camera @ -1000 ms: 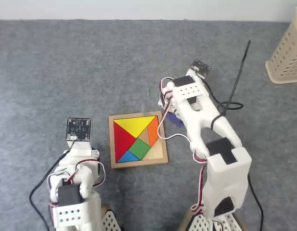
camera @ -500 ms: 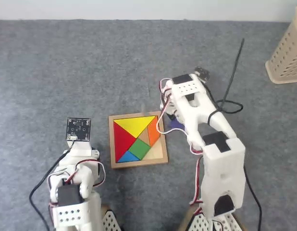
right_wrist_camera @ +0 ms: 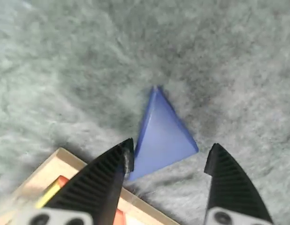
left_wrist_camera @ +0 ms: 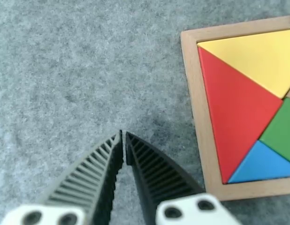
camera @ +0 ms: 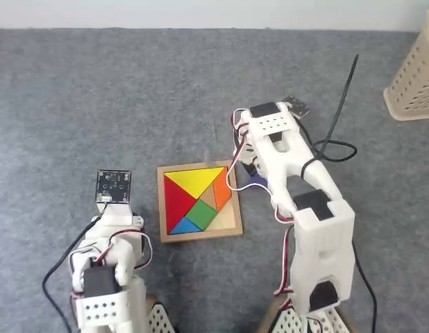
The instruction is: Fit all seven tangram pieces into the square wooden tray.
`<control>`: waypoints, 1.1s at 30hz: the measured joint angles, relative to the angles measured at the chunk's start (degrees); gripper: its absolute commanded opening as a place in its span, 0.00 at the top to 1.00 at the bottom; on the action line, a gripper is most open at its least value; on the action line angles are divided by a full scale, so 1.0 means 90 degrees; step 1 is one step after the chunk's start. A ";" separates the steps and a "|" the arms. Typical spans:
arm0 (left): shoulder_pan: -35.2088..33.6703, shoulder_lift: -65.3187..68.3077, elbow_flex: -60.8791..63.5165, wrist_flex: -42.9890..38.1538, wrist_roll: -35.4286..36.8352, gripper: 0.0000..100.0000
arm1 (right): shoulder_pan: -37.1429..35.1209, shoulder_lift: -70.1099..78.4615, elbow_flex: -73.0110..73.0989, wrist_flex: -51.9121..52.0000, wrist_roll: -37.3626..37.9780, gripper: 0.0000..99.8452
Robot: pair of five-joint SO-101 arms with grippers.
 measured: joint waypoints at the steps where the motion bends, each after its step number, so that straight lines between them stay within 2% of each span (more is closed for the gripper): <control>1: 0.0000 0.0000 0.0000 0.0000 0.0000 0.99 | 0.0000 0.0068 0.0000 0.0000 0.0088 0.80; 6: 0.0000 0.0000 0.0000 0.0000 0.0000 0.99 | 0.0068 0.0254 0.0000 0.0039 0.0596 0.91; 12: 0.0000 0.0000 0.0000 0.0000 0.0000 0.99 | 0.0283 0.0264 -0.0088 0.0059 0.1123 0.92; 16: 0.0000 0.0000 0.0000 0.0000 0.0000 0.99 | 0.0293 0.0264 -0.0137 0.0205 0.1270 0.92; 23: 0.0000 0.0000 0.0000 0.0000 0.0000 0.99 | 0.0147 0.0039 -0.0098 0.0567 0.2032 0.97; 28: 0.0000 0.0000 0.0000 0.0000 0.0000 0.99 | -0.0225 -0.0996 0.0957 0.0156 0.2530 0.97; 33: 0.0000 0.0000 0.0000 0.0000 0.0000 0.99 | -0.0713 -0.2471 0.2755 -0.0938 0.2969 0.97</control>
